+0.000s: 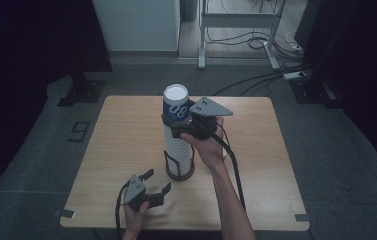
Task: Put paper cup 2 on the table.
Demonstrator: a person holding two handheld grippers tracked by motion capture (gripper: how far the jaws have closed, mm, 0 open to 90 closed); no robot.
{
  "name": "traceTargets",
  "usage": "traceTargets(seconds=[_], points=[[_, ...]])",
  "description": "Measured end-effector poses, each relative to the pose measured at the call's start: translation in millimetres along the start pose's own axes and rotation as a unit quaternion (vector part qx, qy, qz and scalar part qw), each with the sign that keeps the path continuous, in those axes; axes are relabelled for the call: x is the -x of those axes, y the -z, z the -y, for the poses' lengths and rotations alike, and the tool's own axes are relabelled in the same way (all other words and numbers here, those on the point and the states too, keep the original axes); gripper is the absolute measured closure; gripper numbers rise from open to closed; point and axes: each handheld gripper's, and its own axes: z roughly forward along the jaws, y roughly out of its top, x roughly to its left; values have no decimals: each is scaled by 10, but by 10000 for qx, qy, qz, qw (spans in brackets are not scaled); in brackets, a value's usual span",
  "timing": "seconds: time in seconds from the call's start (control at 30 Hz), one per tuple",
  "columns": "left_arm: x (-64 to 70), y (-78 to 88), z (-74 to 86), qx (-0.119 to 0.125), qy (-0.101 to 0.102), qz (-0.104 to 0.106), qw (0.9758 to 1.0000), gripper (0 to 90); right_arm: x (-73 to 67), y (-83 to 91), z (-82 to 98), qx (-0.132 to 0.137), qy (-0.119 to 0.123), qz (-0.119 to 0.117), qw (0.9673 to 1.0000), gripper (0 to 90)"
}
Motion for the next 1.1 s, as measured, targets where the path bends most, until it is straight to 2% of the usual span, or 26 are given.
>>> traceTargets(seconds=[0.23,0.5,1.1], points=[[0,1,0,1,-6,9,10000,147,6,14,-50,64,-88,-54,9999,179],[0,0,0,-6,-2,11,10000,147,9,34,-131,179,-57,-19,9998,184],[-5,7,3,17,35,27,10000,147,7,85,-366,523,-21,-150,9985,190]])
